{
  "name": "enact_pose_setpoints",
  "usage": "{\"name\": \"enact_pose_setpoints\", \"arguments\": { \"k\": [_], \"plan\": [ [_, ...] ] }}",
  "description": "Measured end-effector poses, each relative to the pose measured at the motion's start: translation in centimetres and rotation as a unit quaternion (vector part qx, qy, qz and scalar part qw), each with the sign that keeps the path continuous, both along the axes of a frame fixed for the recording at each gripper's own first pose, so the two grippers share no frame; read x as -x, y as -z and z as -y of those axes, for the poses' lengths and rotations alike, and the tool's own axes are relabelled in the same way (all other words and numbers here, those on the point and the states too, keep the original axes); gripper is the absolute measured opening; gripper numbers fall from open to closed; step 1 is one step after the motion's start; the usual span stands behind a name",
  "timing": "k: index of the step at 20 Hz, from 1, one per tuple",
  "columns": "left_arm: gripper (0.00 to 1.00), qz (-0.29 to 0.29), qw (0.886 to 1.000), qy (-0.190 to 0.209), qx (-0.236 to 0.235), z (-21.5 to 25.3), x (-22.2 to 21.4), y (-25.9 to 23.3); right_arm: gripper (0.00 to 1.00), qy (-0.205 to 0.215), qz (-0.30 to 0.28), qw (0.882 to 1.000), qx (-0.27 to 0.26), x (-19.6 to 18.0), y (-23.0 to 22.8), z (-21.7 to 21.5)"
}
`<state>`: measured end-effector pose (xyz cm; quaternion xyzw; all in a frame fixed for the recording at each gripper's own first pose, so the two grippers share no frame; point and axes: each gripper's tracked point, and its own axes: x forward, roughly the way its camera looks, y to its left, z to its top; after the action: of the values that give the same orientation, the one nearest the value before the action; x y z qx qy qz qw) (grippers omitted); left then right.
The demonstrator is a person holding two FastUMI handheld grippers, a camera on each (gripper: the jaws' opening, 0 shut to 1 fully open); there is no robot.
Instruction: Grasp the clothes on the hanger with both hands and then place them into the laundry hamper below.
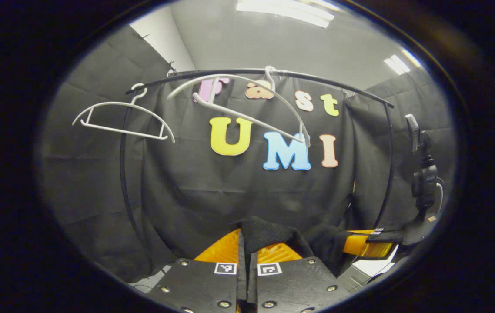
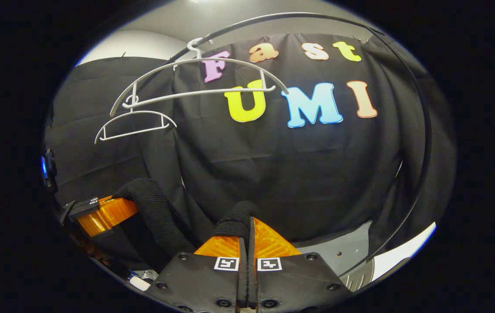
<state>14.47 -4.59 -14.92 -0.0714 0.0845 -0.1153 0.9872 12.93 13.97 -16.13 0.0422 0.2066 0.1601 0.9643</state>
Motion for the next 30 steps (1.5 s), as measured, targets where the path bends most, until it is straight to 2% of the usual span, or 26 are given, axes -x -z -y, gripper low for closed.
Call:
{"name": "enact_pose_setpoints", "arguments": {
  "k": [5, 11, 14, 18, 21, 22, 23, 24, 26, 27, 29, 30],
  "plan": [
    [0.01, -0.053, 0.998, 0.008, -0.012, 0.6, 0.6, 6.0, 0.0, -0.006, -0.036, 0.999, 0.028, 1.4, 4.9, -0.2],
    [0.02, -0.124, 0.991, 0.017, -0.035, 1.2, 1.3, 13.3, 0.02, 0.007, -0.095, 0.994, 0.056, 3.1, 11.3, 0.9],
    [0.03, -0.172, 0.983, 0.025, -0.064, 1.1, 2.7, 17.5, 0.02, 0.01, -0.132, 0.988, 0.078, 4.5, 14.3, 1.3],
    [0.02, -0.234, 0.969, 0.04, -0.075, 1.2, 4.6, 21.9, 0.05, 0.015, -0.176, 0.979, 0.103, 6.1, 17.2, 2.0],
    [0.02, -0.273, 0.957, 0.038, -0.089, 0.0, 5.9, 24.1, 0.13, 0.019, -0.204, 0.971, 0.123, 7.3, 18.9, 2.6],
    [0.1, -0.283, 0.954, 0.036, -0.092, -0.3, 6.3, 24.7, 0.15, 0.021, -0.21, 0.969, 0.127, 7.6, 19.2, 2.5],
    [0.17, -0.293, 0.951, 0.041, -0.091, -0.3, 6.9, 24.8, 0.24, 0.02, -0.215, 0.968, 0.131, 7.7, 19.4, 2.5],
    [0.36, -0.303, 0.948, 0.047, -0.09, -0.4, 7.3, 25.9, 0.3, 0.018, -0.221, 0.965, 0.14, 8.2, 20.0, 2.4],
    [0.75, -0.308, 0.945, 0.047, -0.095, -1.3, 7.7, 26.2, 0.51, 0.013, -0.235, 0.959, 0.159, 9.3, 20.9, 2.6],
    [0.94, -0.304, 0.947, 0.045, -0.097, -1.9, 7.8, 25.6, 0.65, 0.011, -0.234, 0.96, 0.154, 9.5, 20.9, 2.5],
    [0.95, -0.294, 0.95, 0.045, -0.098, -2.4, 8.0, 24.5, 0.94, 0.015, -0.224, 0.964, 0.146, 9.6, 20.4, 2.3],
    [0.95, -0.289, 0.951, 0.046, -0.101, -2.6, 8.4, 23.8, 1.0, 0.016, -0.217, 0.964, 0.152, 9.1, 20.2, 2.5]
  ]
}}
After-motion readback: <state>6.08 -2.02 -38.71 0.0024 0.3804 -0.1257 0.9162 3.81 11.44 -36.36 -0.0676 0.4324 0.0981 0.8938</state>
